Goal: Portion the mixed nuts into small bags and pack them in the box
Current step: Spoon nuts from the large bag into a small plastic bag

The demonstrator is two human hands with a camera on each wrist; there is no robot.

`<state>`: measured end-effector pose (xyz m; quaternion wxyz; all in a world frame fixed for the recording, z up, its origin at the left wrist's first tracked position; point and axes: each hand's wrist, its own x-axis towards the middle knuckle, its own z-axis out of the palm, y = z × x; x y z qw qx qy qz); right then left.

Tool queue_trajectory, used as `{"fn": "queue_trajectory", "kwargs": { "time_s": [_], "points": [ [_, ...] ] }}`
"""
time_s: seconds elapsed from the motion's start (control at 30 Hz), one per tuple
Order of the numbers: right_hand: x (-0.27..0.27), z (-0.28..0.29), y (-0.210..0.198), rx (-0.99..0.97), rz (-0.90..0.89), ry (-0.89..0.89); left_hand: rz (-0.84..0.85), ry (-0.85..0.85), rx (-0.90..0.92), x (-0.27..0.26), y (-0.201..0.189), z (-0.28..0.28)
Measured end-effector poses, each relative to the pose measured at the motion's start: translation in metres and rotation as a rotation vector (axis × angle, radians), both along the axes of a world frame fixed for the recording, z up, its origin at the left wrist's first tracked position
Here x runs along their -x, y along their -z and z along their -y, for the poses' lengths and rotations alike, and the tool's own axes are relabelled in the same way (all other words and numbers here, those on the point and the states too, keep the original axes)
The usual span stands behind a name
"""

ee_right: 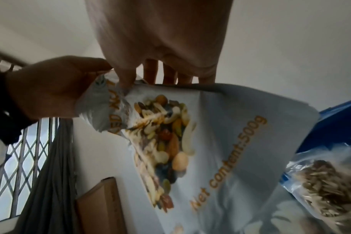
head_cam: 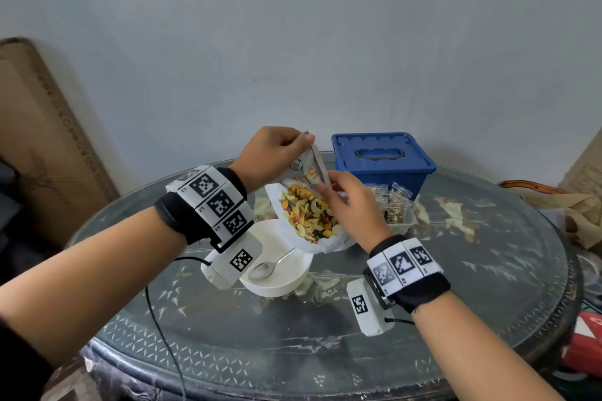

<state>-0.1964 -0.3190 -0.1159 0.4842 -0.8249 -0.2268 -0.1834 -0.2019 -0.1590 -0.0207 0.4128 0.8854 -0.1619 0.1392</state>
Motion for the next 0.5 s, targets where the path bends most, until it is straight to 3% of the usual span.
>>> {"fn": "queue_trajectory", "kwargs": {
  "time_s": [0.2, 0.27, 0.37, 0.43, 0.5],
  "points": [
    [-0.004, 0.013, -0.005, 0.083, 0.103, 0.023, -0.012, -0.045, -0.079, -0.007, -0.018, -0.012],
    [-0.005, 0.020, -0.003, 0.096, 0.072, 0.035, -0.044, -0.064, -0.210, -0.013, -0.018, -0.020],
    [-0.001, 0.027, -0.001, 0.141, 0.033, 0.058, -0.364, 0.011, -0.492, -0.022, -0.006, -0.029],
    [0.002, 0.028, -0.001, 0.161, 0.046, 0.052, -0.528, 0.048, -0.435, -0.023, 0.003, -0.030],
    [0.003, 0.029, 0.000, 0.177, 0.059, 0.040, -0.498, 0.045, -0.349, -0.023, 0.009, -0.030]
  ]
}}
